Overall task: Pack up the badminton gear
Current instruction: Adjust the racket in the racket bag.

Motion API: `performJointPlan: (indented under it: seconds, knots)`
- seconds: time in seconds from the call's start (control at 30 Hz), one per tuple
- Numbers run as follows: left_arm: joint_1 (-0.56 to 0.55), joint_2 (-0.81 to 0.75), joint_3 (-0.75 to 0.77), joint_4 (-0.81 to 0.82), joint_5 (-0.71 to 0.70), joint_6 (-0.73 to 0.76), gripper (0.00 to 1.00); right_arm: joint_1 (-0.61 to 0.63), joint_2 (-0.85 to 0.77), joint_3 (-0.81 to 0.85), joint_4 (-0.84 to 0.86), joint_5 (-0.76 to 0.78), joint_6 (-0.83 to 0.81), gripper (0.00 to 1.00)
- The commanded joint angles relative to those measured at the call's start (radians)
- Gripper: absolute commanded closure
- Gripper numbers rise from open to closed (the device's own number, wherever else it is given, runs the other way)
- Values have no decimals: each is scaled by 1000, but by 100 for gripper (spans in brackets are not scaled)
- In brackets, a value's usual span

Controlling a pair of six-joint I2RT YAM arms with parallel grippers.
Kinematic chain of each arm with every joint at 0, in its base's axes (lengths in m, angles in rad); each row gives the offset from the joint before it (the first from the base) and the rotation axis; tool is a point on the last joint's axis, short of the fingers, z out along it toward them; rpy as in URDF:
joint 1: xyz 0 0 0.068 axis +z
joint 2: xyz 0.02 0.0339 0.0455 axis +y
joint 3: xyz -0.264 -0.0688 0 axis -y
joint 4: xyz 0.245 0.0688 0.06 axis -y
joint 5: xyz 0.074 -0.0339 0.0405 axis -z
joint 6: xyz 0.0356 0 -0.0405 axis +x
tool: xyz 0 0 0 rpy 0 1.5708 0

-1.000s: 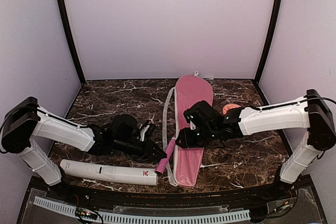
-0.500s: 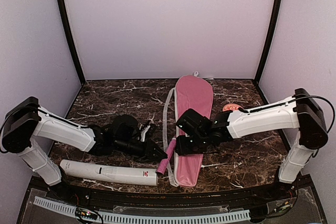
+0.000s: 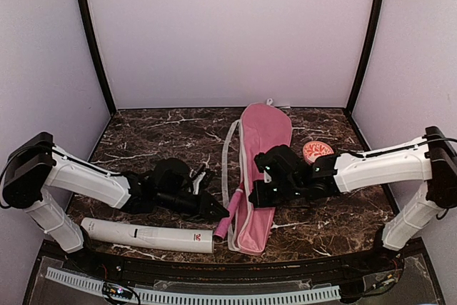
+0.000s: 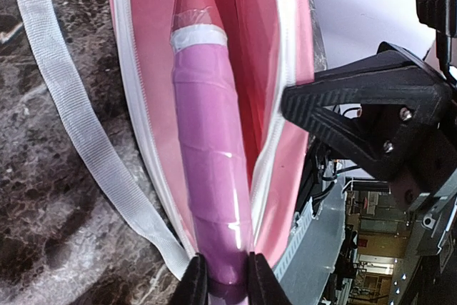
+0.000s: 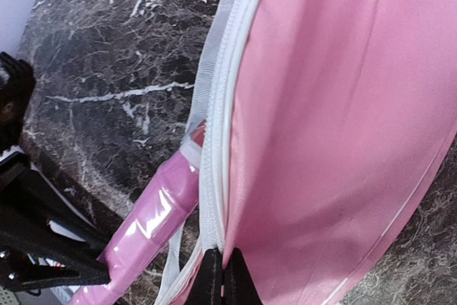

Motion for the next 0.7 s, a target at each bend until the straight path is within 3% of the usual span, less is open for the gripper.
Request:
performJointPlan:
  seconds: [0.0, 0.2, 0.43, 0.67]
  knots:
    - [-6, -59, 7, 124, -62, 12, 100, -27, -107, -111, 268, -204, -32, 100]
    - [-26, -16, 39, 171, -61, -2, 100, -39, -129, -166, 400, -352, -45, 100]
    - [-60, 53, 66, 214, -49, -19, 100, -47, -134, -191, 474, -377, -38, 100]
    - [-61, 28, 38, 173, -87, 2, 100, -59, -175, -256, 545, -408, -34, 100]
